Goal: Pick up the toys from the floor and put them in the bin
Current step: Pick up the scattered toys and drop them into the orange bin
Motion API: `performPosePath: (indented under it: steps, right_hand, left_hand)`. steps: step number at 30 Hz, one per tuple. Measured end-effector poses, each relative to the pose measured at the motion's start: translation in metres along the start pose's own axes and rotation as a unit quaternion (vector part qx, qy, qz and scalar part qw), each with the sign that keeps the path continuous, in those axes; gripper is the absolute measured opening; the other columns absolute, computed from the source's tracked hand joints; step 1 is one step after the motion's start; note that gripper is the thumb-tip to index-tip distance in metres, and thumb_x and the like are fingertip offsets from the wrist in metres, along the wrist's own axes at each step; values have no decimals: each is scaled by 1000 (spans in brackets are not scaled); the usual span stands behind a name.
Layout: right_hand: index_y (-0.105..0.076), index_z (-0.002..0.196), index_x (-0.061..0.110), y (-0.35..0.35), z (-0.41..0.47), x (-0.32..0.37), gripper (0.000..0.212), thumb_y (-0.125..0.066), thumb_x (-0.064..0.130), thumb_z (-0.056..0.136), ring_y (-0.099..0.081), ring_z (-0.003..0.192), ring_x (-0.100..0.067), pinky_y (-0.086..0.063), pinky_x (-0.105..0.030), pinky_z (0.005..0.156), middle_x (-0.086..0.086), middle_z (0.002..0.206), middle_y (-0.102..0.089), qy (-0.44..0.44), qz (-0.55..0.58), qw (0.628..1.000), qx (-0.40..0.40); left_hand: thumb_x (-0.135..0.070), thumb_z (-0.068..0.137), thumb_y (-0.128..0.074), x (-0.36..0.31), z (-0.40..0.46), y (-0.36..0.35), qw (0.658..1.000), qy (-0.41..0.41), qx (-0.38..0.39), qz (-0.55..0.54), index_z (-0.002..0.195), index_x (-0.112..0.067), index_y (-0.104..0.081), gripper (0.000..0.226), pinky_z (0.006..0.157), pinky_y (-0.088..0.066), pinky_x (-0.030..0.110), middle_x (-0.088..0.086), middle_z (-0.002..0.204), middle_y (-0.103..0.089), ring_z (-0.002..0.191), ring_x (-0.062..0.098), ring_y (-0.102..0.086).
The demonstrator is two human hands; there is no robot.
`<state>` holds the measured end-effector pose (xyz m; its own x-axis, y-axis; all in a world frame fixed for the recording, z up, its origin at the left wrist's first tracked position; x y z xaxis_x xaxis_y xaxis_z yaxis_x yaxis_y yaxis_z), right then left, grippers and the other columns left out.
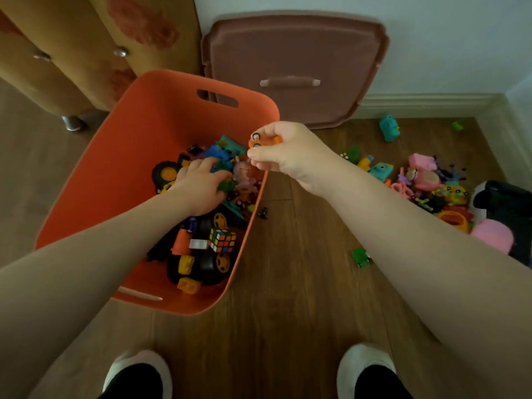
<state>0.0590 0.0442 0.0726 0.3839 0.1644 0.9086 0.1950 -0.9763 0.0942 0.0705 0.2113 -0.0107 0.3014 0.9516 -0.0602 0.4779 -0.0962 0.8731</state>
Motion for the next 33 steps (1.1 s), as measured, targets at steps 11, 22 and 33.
performPosePath:
  steps: [11, 22, 33]
  right_hand:
    - [-47, 131, 19, 14, 2, -32, 46, -57, 31, 88, -33, 130, -27, -31, -41, 105, -6, 138, -41, 170, -383, 897, -143]
    - [-60, 116, 8, 163, -34, -166, 28, -50, 17, 91, -47, 118, -33, -37, -41, 99, -18, 124, -54, -131, -446, 876, -130]
    - [-19, 146, 27, 177, -37, -228, 77, -58, 7, 83, -39, 125, -40, -43, -45, 96, -17, 150, -20, -149, -553, 819, -34]
  left_hand:
    - [0, 84, -47, -14, -23, 65, 908, -36, -294, -295, 121, -10, -55, 39, 93, -33, 23, 9, 127, -50, 117, 24, -45]
    - [-16, 93, -40, -182, -8, 36, 979, -178, -53, -89, 125, -14, -48, 33, 85, -47, 39, 10, 120, -53, 109, 30, -54]
    - [2, 84, -50, -160, 40, -78, 989, -23, 79, 122, 142, -9, -25, 64, 83, -45, 39, 19, 147, -20, 125, 36, -37]
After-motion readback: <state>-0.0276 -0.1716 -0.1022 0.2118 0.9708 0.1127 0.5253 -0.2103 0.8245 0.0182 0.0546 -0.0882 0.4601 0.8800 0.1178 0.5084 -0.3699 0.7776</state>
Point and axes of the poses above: each hand's wrist, its own z-axis towards the middle knuckle, its own y-axis out of the back of the hand, x = y × z, the point moved 2 cm from there along z, towards the middle knuckle
